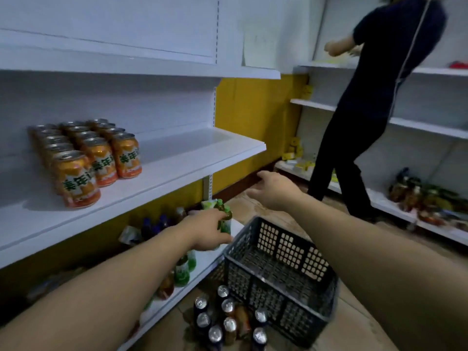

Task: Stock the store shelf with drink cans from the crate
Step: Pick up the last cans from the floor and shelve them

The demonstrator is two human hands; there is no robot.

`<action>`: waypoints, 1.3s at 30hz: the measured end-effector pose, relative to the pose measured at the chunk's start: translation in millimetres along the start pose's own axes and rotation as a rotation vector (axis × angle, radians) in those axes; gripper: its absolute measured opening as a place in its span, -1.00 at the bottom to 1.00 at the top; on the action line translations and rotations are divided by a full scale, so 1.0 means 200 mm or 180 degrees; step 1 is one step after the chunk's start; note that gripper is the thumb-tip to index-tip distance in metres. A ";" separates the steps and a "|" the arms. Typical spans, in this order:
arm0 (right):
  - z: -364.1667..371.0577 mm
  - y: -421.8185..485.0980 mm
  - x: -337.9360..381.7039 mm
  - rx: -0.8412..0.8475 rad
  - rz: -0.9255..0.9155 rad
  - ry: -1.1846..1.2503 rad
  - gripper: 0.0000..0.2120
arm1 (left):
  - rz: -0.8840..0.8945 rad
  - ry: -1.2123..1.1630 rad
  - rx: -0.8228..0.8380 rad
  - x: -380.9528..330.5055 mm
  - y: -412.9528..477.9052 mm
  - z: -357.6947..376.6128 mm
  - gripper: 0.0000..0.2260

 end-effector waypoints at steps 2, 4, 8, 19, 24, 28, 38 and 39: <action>0.12 -0.04 -0.19 0.0145 0.0258 -0.0017 -0.30 | 0.0064 -0.0006 0.0301 -0.08 0.10 0.16 -0.29; 0.25 -0.08 -0.37 0.0322 0.0486 0.0011 -0.31 | 0.0118 -0.0021 0.0542 -0.15 0.19 0.31 -0.31; 0.55 -0.14 -0.66 0.0779 0.0859 0.0231 -0.36 | 0.0127 0.0033 0.0847 -0.19 0.38 0.60 -0.30; 1.71 -0.19 -1.05 0.1674 0.0847 0.0590 -0.43 | -0.0163 0.0100 0.1804 0.08 0.70 1.67 -0.53; 2.25 -0.31 -1.19 0.2055 0.1050 0.0966 -0.43 | -0.0204 0.0046 0.2096 0.18 0.81 2.09 -0.44; 2.59 -0.37 -1.27 0.2184 0.1117 0.1151 -0.44 | -0.0218 0.0264 0.2235 0.26 0.89 2.38 -0.37; 3.13 -0.45 -1.33 0.2422 0.1387 0.0969 -0.34 | -0.0279 0.0131 0.2431 0.36 1.03 2.73 -0.20; 3.12 -0.43 -1.34 0.2326 0.1397 0.0963 -0.38 | -0.0288 0.0101 0.2447 0.36 1.03 2.72 -0.20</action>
Point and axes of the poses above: each hand's wrist, its own y-axis towards the middle knuckle, its own z-axis out of the palm, x = y × z, the point moved 8 cm from there along y, towards the middle knuckle, and after that the axes turned 13 degrees about -z, right-handed, at the moved point
